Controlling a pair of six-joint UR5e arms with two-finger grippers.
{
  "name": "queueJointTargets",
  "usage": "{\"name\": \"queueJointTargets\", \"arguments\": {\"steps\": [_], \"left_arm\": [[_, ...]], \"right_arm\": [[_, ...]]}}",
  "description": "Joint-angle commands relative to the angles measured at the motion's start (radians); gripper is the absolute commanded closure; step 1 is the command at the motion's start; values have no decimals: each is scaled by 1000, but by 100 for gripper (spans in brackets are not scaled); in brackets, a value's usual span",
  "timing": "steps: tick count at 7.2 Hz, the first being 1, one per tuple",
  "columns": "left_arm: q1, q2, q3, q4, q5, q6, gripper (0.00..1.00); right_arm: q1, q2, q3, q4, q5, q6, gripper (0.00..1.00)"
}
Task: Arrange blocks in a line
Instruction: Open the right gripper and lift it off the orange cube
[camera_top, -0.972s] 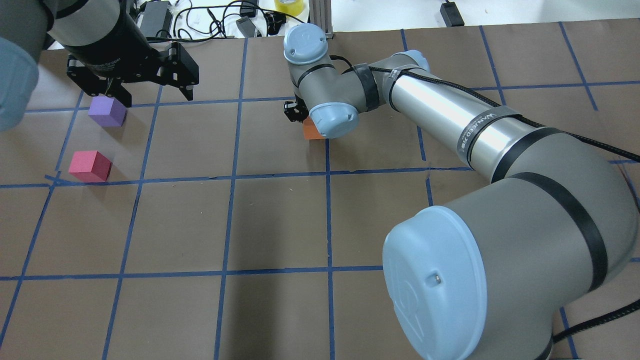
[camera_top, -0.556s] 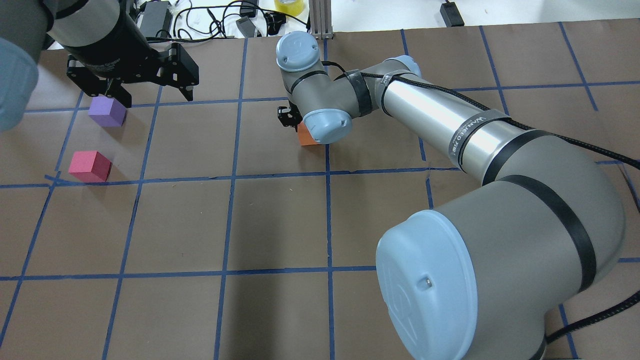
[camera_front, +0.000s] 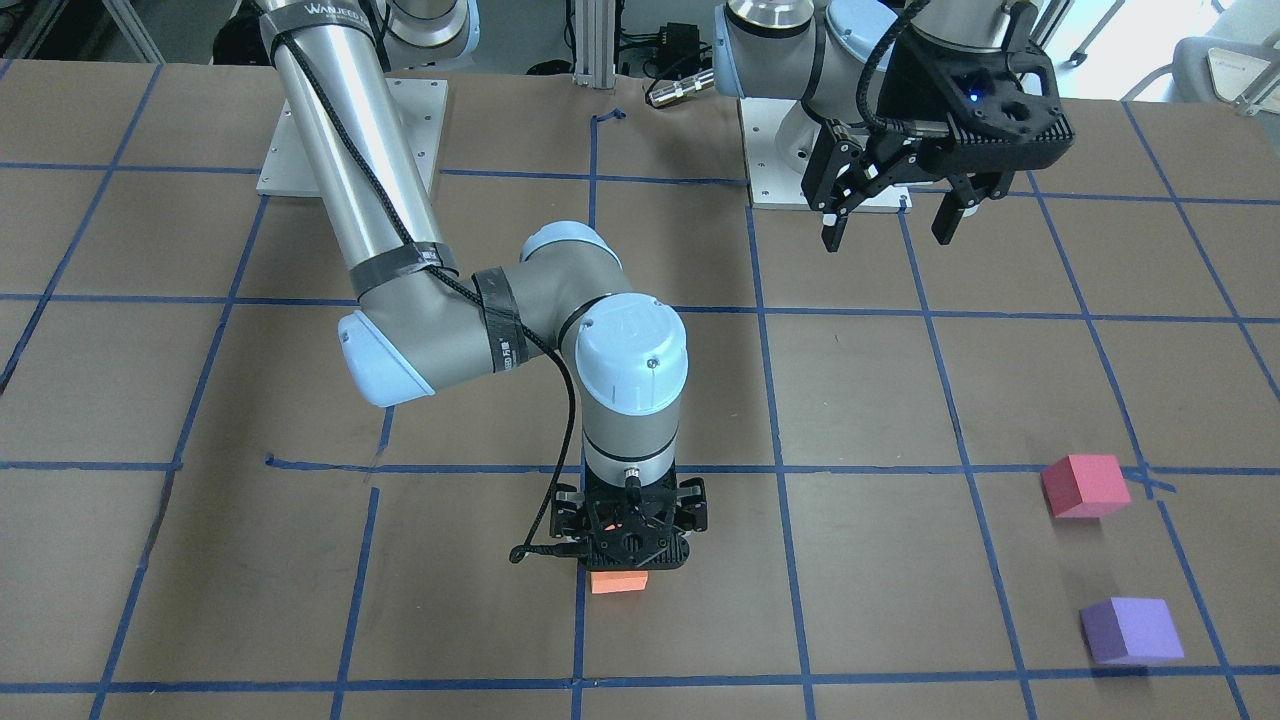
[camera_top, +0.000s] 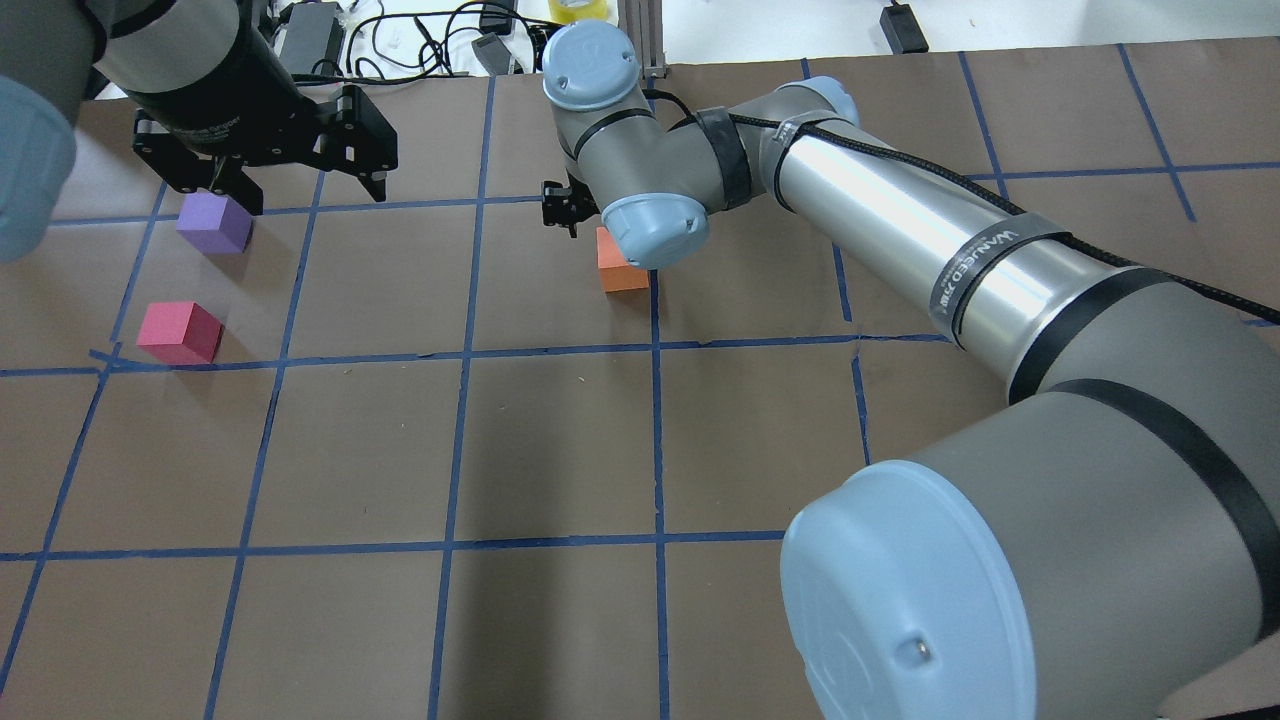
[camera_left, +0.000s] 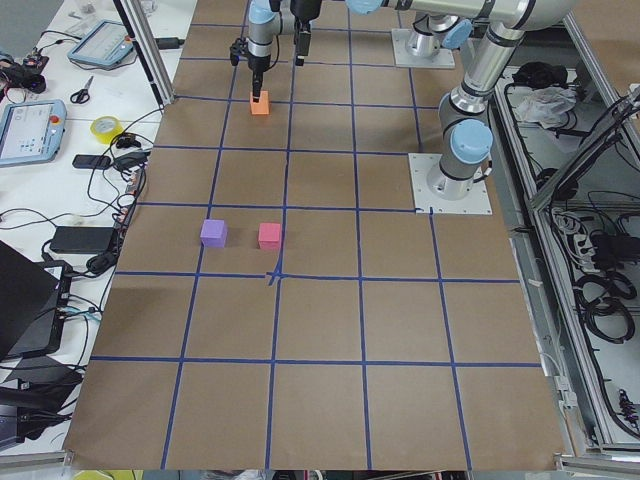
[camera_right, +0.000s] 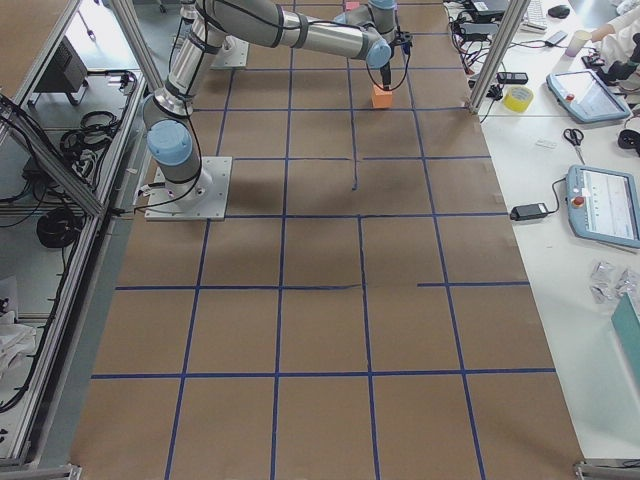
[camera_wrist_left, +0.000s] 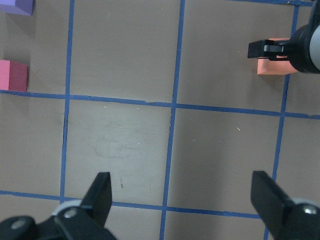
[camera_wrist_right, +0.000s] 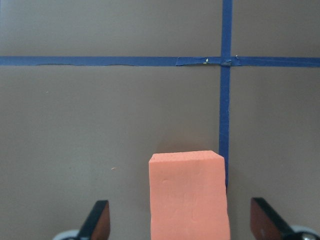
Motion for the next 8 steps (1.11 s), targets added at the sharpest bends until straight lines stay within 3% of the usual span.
{"name": "queueJointTargets", "arguments": {"steps": [1, 3, 5, 8], "left_arm": [[53, -20, 16, 4, -18, 5, 0], [97, -50, -33, 8, -18, 9, 0], [94, -108, -44, 28, -17, -3, 0], [89, -188, -90, 79, -17, -24, 0]], "right_arm": [[-25, -71, 0, 92, -1, 2, 0], [-149, -210, 12, 268, -12, -59, 0], [-334, -301, 21, 356, -5, -364, 0], [-371, -434, 24, 546, -13, -374, 0]]}}
